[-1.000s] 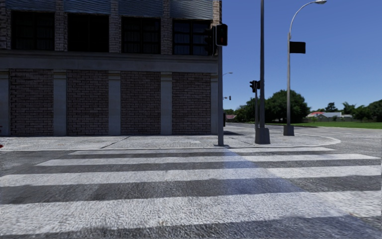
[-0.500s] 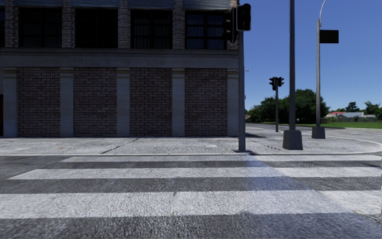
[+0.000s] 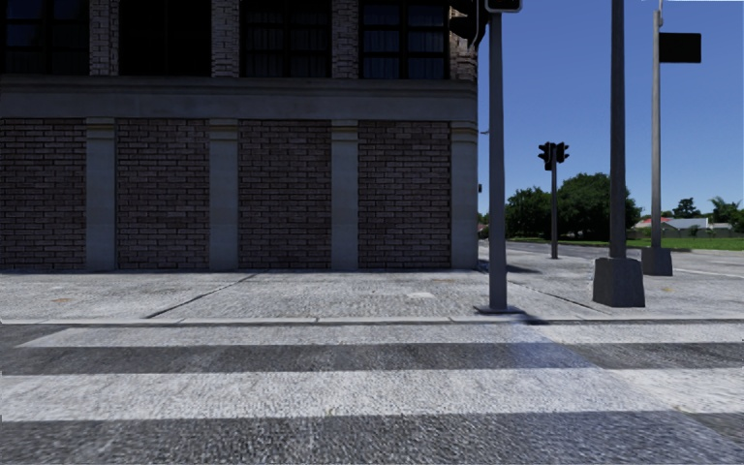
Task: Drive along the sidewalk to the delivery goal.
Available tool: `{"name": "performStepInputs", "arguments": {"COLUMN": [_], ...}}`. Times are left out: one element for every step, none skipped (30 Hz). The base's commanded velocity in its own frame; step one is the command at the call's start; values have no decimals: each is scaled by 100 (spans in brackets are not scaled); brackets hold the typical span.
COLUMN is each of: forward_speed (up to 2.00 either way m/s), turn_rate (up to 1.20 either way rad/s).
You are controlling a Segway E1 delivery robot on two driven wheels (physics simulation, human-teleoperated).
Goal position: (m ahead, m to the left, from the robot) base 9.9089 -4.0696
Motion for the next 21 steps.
{"name": "performStepInputs", "arguments": {"forward_speed": [200,200,200,200,200,200,200,200,200,200,200,200,200,200,200,200,200,200,200,200,200], "turn_rate": [0,0,0,0,0,0,0,0,0,0,0,0,0,0,0,0,0,0,0,0,0]}}
